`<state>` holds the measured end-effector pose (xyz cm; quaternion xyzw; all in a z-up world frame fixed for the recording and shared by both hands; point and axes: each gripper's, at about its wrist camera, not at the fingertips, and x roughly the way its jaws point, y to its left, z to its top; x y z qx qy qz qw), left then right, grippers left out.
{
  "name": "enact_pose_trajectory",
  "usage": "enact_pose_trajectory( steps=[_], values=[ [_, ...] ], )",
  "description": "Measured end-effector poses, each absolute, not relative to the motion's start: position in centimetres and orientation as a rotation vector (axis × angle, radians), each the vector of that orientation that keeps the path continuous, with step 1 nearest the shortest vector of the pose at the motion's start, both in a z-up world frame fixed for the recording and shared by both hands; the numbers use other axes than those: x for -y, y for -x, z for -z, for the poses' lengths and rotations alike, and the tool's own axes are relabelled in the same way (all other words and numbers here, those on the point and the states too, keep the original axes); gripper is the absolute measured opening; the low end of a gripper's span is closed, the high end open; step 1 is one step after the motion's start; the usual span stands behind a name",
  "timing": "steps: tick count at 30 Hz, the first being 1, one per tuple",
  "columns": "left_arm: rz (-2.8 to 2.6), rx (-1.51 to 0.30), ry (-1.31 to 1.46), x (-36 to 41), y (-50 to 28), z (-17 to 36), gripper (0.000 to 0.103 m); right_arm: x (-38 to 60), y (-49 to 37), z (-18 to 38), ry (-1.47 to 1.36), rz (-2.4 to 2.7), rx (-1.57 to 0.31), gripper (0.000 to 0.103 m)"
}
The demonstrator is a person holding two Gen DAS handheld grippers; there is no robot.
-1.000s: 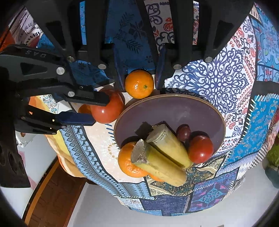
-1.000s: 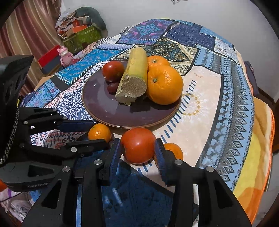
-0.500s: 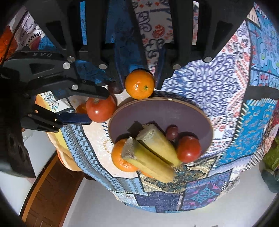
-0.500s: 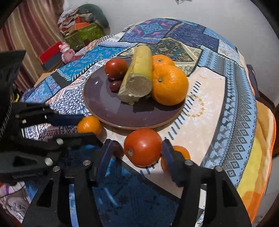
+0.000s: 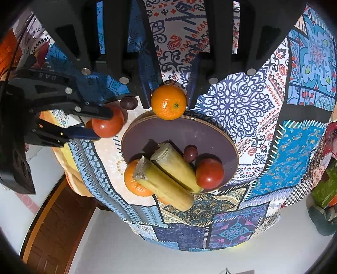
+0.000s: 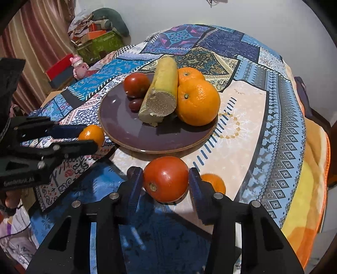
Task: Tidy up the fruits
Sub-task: 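Carry mandarin and tomato over the plate and open both grippers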
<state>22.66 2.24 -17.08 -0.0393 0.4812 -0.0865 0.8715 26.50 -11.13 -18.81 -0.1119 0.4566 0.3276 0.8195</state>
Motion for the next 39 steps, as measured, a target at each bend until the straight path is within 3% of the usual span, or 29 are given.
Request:
enact_pose_trajectory(
  steps=[13,39],
  values=[
    [0.13,-0.953,0.092,-4.6,-23.9,15.3,0.035,11.1,-27.5,16.1,0.155,-0.689,-0.885,0.041],
    [0.076,-0.998,0.099,-6.5,-29.9,18.2,0.035,9.9,-29.7,17.7,0.136,-0.638,-0.875,0.042]
  ],
)
